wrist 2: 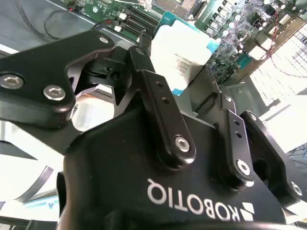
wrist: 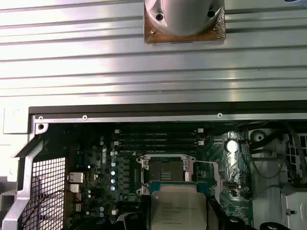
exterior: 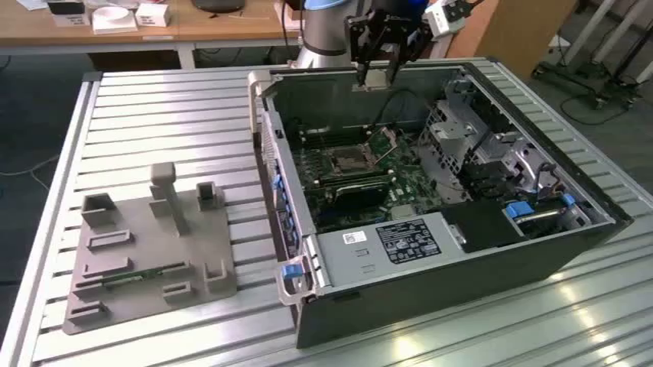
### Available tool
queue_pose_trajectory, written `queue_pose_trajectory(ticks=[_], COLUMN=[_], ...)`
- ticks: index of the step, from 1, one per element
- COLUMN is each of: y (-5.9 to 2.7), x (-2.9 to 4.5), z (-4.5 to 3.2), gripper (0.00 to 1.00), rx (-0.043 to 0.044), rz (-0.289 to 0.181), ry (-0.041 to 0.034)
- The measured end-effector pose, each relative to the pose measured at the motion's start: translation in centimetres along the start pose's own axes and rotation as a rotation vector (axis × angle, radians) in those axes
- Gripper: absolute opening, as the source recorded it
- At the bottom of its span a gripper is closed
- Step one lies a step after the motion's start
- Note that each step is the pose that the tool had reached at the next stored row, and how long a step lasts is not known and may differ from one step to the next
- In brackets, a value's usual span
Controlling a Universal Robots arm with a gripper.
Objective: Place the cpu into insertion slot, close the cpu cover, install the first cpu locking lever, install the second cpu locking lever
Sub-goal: 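Place the cpu into insertion slot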
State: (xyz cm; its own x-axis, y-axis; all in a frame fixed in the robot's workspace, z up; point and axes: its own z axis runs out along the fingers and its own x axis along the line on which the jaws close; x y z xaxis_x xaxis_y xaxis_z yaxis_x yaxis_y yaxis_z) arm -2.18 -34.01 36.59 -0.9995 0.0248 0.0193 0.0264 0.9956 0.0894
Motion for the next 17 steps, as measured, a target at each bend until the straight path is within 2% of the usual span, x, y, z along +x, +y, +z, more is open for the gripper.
queue_pose_trajectory(ticks=[13,17], y=[0.00,0.00], x=[0.00,0.00], z=[0.00,0.01], gripper=[0.54,0.54], rx=[0.0000,-0.0002], rz=[0.001,0.021], ry=[0.0000,-0.0019])
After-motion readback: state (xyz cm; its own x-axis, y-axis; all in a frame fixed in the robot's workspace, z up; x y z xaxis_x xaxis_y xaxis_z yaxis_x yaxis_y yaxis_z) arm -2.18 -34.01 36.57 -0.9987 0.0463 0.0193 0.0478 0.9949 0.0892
